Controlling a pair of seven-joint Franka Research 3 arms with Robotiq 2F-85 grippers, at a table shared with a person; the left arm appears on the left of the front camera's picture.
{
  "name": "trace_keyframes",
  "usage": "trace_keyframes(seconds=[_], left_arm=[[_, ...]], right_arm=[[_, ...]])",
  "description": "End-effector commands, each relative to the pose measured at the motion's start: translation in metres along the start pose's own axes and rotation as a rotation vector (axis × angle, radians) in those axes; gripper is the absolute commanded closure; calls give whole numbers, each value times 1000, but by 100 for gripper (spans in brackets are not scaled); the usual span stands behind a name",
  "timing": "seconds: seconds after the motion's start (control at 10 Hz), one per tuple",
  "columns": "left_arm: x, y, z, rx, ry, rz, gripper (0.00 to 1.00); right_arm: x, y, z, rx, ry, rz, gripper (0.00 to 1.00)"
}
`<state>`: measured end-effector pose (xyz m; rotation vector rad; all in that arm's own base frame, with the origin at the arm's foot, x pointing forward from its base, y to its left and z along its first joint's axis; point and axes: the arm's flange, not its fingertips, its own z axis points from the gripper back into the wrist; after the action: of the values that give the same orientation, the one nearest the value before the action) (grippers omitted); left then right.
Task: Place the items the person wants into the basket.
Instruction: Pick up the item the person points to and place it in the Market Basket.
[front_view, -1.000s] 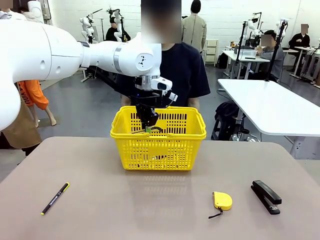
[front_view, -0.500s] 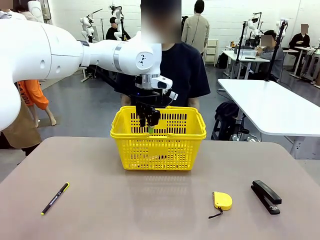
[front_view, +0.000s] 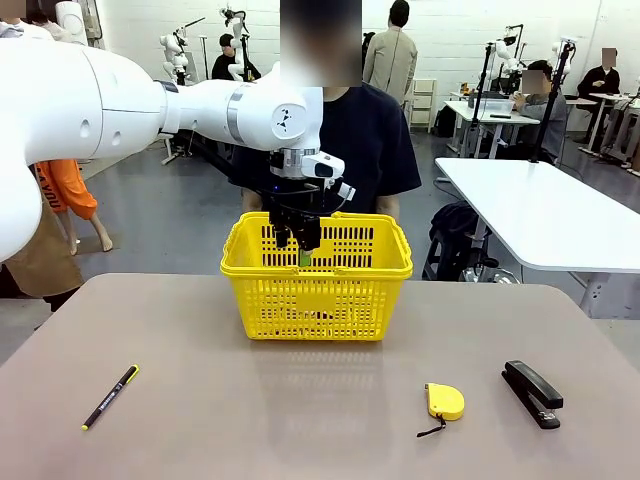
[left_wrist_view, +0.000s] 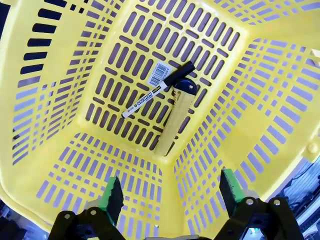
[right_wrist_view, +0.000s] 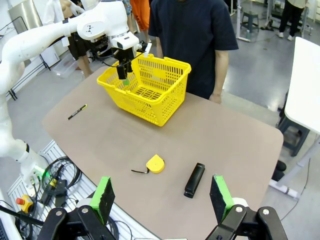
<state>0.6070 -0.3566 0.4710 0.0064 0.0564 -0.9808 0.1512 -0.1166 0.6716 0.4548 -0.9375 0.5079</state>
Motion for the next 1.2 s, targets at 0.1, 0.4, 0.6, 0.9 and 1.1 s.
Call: trace_keyframes(seconds=[0.1, 0.4, 0.6, 0.9, 1.1], left_arm=[[5, 6, 5, 5, 22, -4, 0], [5, 4, 6, 5, 24, -7, 0], [-1, 0, 0, -2, 6, 1, 0], [-1, 0, 0, -2, 6, 1, 0], [-1, 0, 0, -2, 6, 1, 0]], right_arm=[[0, 0, -1, -5, 16, -9, 0], [0, 0, -1, -5, 16, -9, 0], [0, 0, -1, -5, 16, -9, 0], [0, 0, -1, -5, 16, -9, 0], [0, 0, -1, -5, 16, -9, 0]])
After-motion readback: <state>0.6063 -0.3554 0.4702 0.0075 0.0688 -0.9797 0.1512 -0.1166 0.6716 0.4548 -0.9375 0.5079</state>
